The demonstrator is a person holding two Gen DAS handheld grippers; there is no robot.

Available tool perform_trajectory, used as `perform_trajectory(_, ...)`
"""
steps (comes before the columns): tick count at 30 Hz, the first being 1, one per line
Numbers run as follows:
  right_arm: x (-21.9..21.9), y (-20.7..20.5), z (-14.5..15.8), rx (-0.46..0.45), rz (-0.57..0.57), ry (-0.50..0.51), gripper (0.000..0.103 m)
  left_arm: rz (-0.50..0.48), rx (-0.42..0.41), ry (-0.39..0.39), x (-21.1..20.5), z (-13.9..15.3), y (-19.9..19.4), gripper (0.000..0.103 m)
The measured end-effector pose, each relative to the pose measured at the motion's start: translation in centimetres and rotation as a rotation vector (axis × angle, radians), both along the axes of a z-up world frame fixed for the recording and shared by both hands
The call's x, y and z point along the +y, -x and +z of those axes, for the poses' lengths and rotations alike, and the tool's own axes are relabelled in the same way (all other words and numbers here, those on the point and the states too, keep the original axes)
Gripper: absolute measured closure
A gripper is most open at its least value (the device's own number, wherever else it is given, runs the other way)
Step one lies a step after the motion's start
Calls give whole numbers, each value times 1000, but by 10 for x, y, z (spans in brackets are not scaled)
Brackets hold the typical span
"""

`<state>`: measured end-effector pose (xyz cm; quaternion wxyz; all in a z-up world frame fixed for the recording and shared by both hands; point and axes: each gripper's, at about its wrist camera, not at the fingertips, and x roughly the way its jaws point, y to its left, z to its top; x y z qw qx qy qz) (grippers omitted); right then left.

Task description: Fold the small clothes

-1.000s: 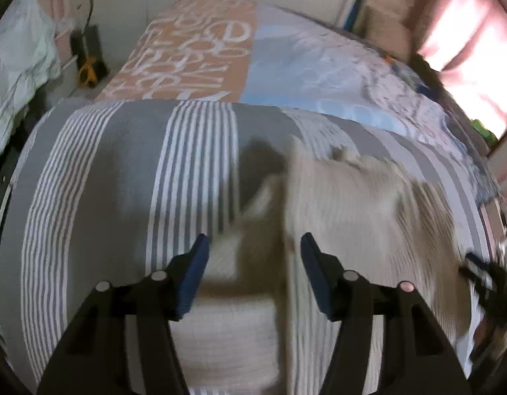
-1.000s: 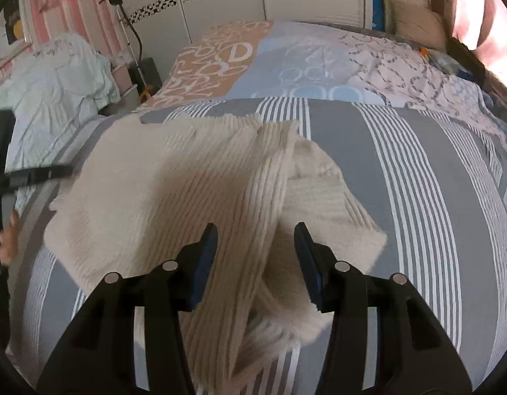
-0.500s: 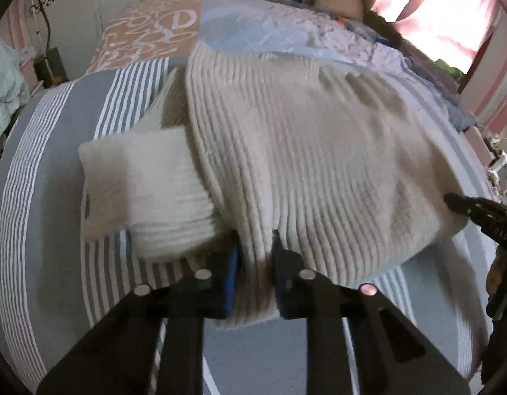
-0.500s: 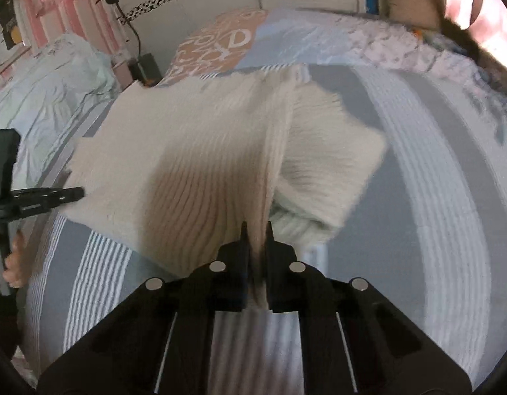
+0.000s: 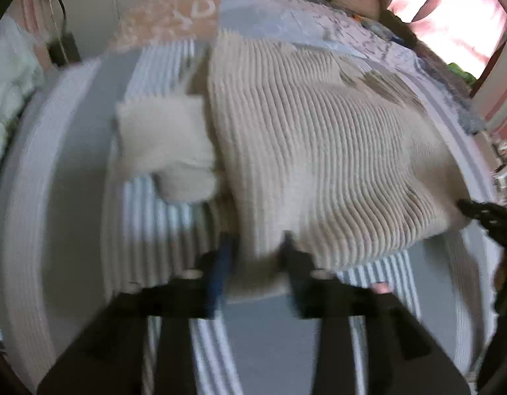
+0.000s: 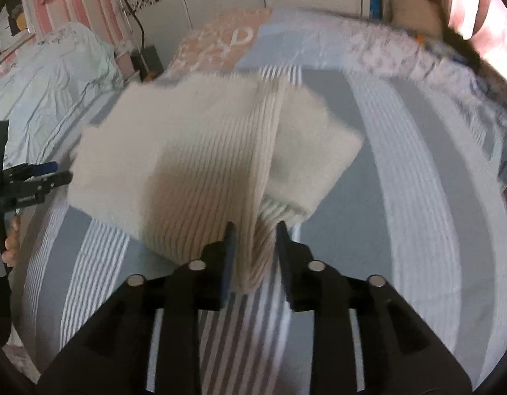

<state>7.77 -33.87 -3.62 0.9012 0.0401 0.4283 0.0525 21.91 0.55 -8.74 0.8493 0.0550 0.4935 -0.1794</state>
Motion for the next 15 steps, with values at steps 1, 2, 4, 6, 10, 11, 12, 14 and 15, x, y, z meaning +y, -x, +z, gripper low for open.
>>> perform_trajectory(1,-2,0,5,-23,-5,-7,64,18,-71,-61,-1,8,5,35)
perform_trajectory(2,-3,-3,10,-48,-9,-15,61,25,-114,-97,-1,14,9,31)
perform_trajectory(4,3,-19,15,-88,-4,-9,60,26,-163,-127,1,24,14,29)
perform_trajectory(6,17,-37,14,-116,41,-16,60,45,-210,-129,2,36,14,22)
perform_trajectory(10,45,-88,-2,-111,108,37,60,20,-274,-138,-19,46,-2,20)
perform_trajectory(11,52,-104,-8,-95,106,91,61,-17,-272,-128,-31,45,-9,19)
perform_trajectory(12,56,-113,-13,-87,102,138,61,-35,-269,-128,-39,42,-17,19)
perform_trajectory(14,55,-135,-26,-31,75,227,63,-68,-258,-183,-61,29,-39,19)
perform_trajectory(15,51,-140,-31,-7,68,235,64,-68,-263,-210,-67,24,-47,19)
